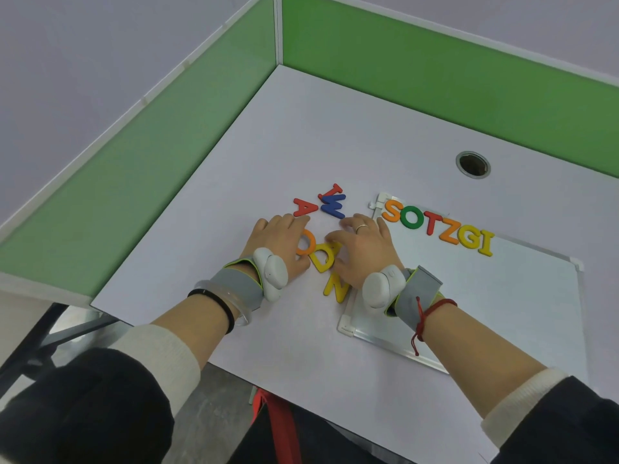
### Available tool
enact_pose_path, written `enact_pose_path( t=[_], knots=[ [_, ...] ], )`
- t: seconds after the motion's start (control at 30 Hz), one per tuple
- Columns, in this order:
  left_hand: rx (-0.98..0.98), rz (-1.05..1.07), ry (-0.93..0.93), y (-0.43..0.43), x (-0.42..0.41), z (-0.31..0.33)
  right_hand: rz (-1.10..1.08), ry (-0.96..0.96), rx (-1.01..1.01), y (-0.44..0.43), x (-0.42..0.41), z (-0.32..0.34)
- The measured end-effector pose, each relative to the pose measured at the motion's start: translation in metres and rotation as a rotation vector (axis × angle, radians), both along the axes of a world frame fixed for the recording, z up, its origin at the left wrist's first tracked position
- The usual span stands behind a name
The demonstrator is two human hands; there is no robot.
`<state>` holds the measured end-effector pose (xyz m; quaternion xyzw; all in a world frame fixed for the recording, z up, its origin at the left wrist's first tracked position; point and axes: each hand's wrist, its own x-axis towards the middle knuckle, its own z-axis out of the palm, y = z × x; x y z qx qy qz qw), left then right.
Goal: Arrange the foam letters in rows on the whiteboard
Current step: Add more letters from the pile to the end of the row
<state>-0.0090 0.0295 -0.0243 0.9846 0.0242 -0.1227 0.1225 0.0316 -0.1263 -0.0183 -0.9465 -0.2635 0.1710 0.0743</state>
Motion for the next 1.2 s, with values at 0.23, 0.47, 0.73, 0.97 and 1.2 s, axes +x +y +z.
enact_pose_path(
  t=[0.23,0.47,0.73,0.97,1.2],
  knots=[
    [-0.099,0.074,-0.037,0.004,0.006,0.005,-0.091,-0.094,-0.005,0.007,0.004,0.001],
    [-0.046,-0.015,-0.046,0.007,0.006,0.004,-0.133,-0.109,0.049,0.007,0.006,0.000],
    [-0.070,0.003,-0.002,0.004,0.005,0.005,0.001,-0.015,0.045,0.005,0.006,0.005],
    [-0.079,0.036,-0.012,0.001,0.006,0.009,0.076,0.021,0.025,0.001,0.009,0.012],
    [-0.134,0.047,-0.013,-0.007,0.006,0.015,0.017,-0.083,0.080,0.006,0.004,0.005]
  ],
)
